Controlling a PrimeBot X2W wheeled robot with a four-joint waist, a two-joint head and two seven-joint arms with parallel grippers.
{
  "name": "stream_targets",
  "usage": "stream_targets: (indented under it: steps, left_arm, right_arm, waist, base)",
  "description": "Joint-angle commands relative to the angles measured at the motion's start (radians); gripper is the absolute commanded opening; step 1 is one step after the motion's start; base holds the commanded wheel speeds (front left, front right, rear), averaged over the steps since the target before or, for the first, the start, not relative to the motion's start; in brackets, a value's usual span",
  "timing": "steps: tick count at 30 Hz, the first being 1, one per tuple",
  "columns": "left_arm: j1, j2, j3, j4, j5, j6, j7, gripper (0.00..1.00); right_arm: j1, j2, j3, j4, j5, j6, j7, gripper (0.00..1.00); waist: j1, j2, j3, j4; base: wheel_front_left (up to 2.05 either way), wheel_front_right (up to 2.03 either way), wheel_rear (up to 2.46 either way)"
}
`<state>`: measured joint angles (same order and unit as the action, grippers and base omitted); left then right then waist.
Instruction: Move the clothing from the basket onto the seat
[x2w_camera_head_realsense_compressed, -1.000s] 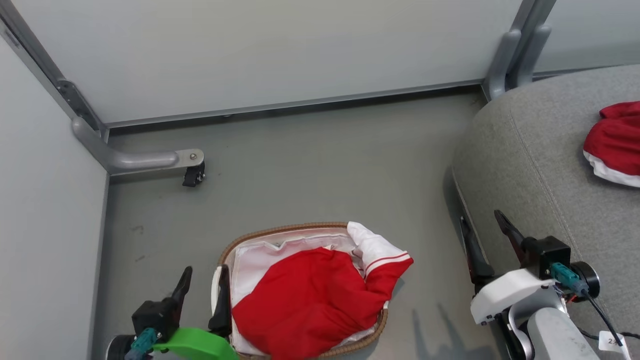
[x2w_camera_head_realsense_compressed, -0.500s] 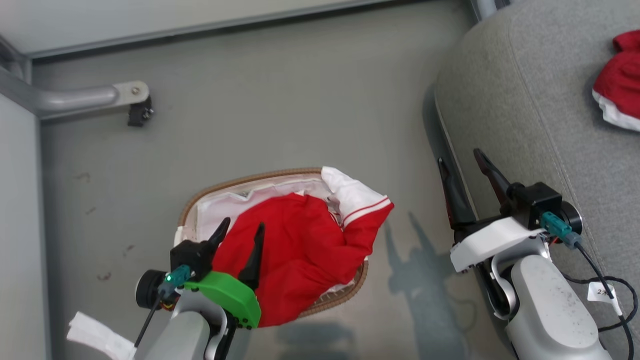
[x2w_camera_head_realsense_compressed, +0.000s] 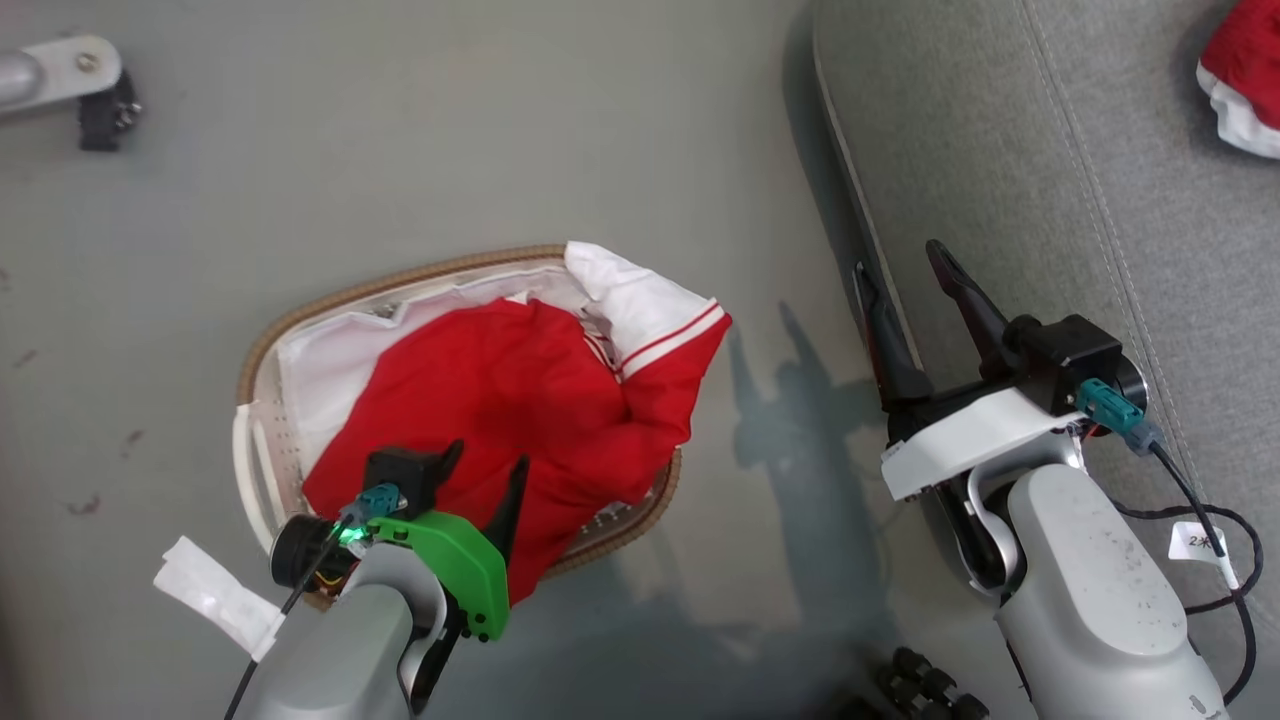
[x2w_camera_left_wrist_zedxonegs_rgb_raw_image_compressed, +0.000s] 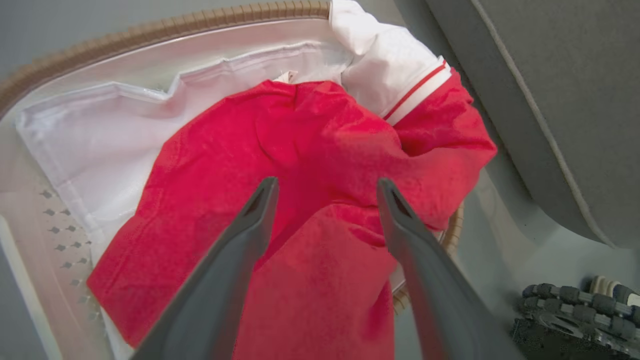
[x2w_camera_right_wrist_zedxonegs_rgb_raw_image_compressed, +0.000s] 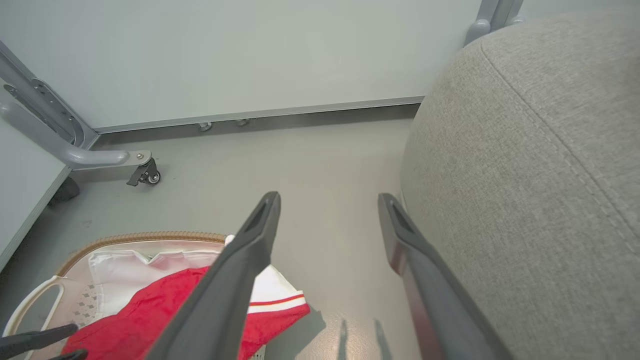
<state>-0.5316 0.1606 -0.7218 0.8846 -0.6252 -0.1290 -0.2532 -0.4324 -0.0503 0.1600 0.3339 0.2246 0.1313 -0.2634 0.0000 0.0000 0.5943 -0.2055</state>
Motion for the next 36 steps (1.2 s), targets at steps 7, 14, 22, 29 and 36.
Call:
stream_targets:
  steps: [7,14,22,29,36]
  left_arm:
    - [-0.086,0.033,-0.164,0.078,-0.11,-0.002,0.057,1.0]
    - [-0.139,0.039,-0.274,0.157,-0.158,-0.002,0.117,1.0]
    - [-0.202,0.057,-0.349,0.207,-0.19,-0.002,0.13,0.3]
    - [-0.221,0.06,-0.375,0.246,-0.221,-0.002,0.064,0.0]
    - [-0.202,0.043,-0.351,0.256,-0.247,-0.002,-0.006,0.0]
  right_arm:
    - [-0.027,-0.001,0.013,-0.016,0.015,-0.001,-0.002,1.0]
    - [-0.028,-0.001,0.017,-0.026,0.021,-0.001,-0.002,1.0]
    - [-0.05,-0.001,0.029,-0.041,0.032,-0.001,-0.002,1.0]
    - [-0.063,-0.002,0.032,-0.037,0.051,-0.001,-0.002,1.0]
    - [-0.046,-0.002,0.026,-0.017,0.048,-0.001,-0.002,1.0]
  waist:
    - [0.0,0.0,0.113,-0.071]
    - [0.0,0.0,0.149,-0.082]
    - [0.0,0.0,0.196,-0.095]
    - [0.0,0.0,0.179,-0.093]
    - [0.0,0.0,0.085,-0.072]
  base:
    - [0.0,0.0,0.0]
    - [0.0,0.0,0.0]
    - [0.0,0.0,0.0]
    - [0.0,0.0,0.0]
    - [0.0,0.0,0.0]
